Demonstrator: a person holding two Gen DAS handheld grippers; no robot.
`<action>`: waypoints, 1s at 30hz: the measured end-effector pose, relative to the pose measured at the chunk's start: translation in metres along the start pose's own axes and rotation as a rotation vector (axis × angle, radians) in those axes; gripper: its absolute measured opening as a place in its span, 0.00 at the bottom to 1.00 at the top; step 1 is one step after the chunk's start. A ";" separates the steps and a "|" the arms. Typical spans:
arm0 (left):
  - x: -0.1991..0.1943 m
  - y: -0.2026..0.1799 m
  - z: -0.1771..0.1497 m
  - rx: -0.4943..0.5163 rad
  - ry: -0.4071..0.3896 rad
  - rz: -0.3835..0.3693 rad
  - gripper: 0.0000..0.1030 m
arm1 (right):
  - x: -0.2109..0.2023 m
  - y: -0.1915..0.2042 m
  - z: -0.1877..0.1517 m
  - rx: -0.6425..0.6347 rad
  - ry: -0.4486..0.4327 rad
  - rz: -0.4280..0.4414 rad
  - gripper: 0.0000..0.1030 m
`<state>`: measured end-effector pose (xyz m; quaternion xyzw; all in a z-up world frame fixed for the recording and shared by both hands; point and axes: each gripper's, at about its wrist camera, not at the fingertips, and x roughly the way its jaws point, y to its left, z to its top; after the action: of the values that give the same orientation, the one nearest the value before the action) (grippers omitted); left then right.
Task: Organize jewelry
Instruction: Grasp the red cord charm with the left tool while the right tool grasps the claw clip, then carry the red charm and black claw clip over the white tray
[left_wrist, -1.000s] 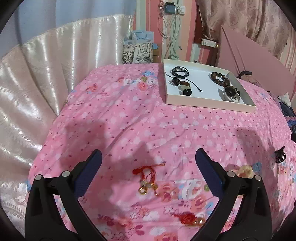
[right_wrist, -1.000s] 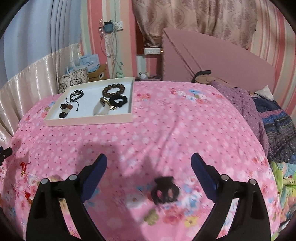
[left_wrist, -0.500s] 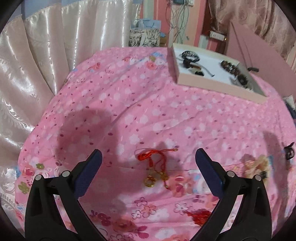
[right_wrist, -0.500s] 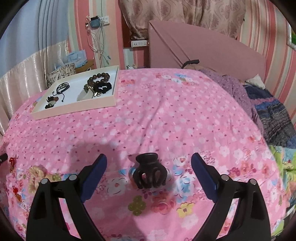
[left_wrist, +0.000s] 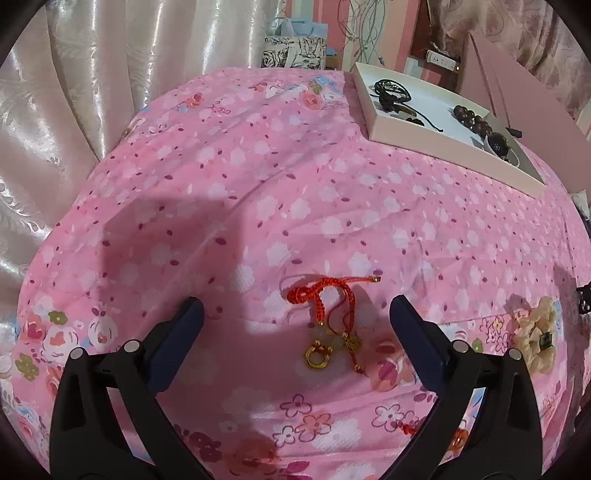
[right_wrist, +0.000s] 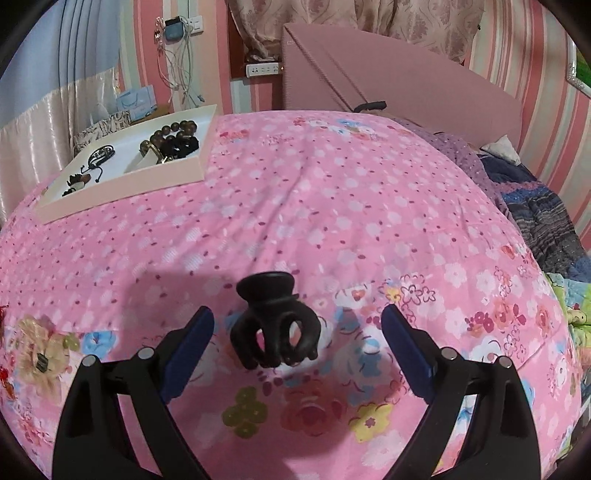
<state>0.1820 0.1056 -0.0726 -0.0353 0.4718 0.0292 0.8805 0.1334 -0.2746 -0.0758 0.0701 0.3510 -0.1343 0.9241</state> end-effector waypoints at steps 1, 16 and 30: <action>0.002 0.000 0.000 -0.004 0.004 -0.003 0.95 | 0.000 0.000 0.000 0.000 -0.001 -0.002 0.89; 0.010 -0.009 0.003 0.039 -0.011 0.042 0.62 | 0.009 0.002 -0.005 -0.011 0.016 0.035 0.59; 0.004 -0.013 0.000 0.056 -0.032 0.012 0.15 | 0.011 0.006 -0.005 -0.024 0.003 0.048 0.49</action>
<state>0.1851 0.0930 -0.0757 -0.0075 0.4584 0.0219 0.8884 0.1402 -0.2702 -0.0868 0.0675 0.3522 -0.1078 0.9273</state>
